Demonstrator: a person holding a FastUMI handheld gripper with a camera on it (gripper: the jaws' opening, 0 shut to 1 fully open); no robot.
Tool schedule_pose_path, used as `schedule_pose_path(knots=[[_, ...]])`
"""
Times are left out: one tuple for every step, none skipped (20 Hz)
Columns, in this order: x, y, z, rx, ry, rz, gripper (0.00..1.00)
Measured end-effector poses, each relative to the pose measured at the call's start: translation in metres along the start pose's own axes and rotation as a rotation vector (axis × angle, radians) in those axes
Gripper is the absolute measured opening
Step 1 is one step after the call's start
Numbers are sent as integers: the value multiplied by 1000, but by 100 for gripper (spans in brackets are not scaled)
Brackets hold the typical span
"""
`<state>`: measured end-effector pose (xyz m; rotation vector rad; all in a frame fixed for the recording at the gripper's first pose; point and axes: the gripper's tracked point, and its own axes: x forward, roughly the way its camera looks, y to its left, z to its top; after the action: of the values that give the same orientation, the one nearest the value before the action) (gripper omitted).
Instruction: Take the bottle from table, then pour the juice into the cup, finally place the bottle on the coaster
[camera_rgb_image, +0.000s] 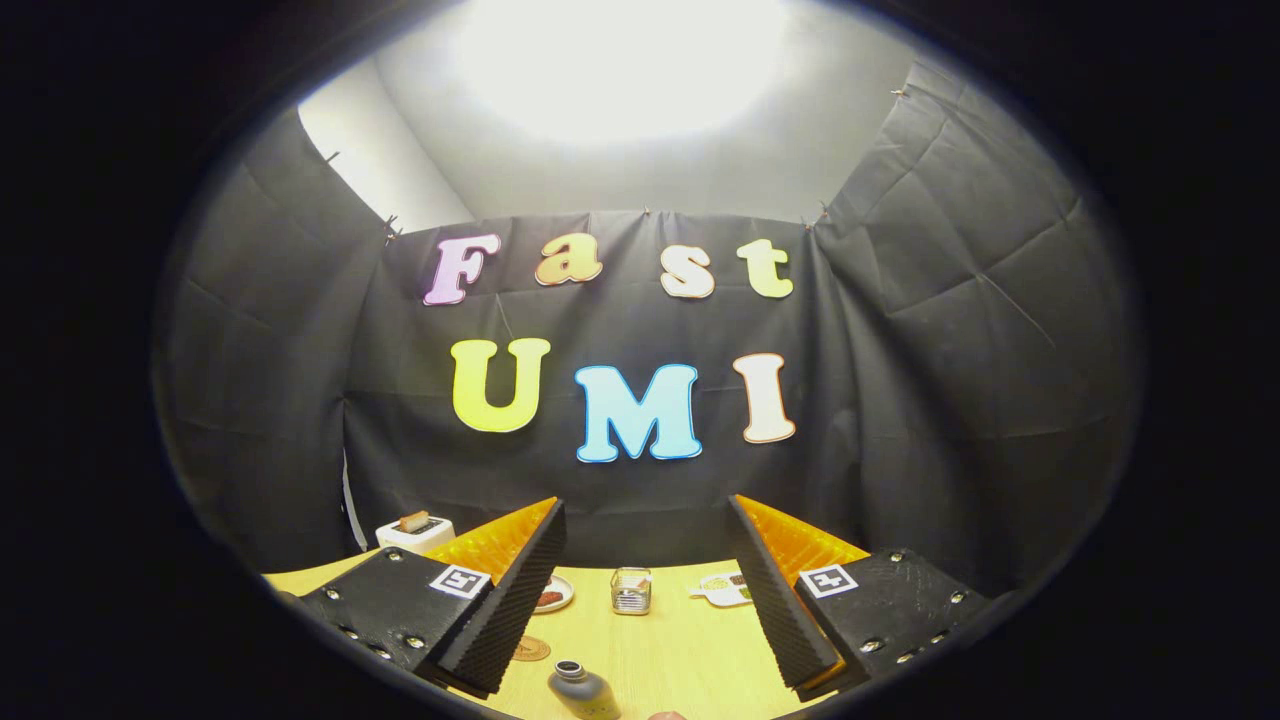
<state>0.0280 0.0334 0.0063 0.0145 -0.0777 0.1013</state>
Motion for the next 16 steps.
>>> schedule_pose_path(knots=[[1,0,-2,4,0,2,97],[3,1,-6,8,2,8,97],[5,2,-9,10,3,15,97],[6,4,-11,11,2,21,97],[8,5,-14,12,1,26,97],[9,6,-18,14,0,33,97],[10,8,-21,15,0,39,97],[12,10,-26,16,3,46,97],[12,12,-33,15,8,53,97],[13,14,-38,13,12,60,97],[14,16,-44,12,16,69,97],[14,19,-48,12,18,81,97],[14,23,-53,11,20,94,97],[14,26,-58,8,19,109,97],[15,29,-61,3,17,121,97],[15,31,-66,-3,15,132,97]])
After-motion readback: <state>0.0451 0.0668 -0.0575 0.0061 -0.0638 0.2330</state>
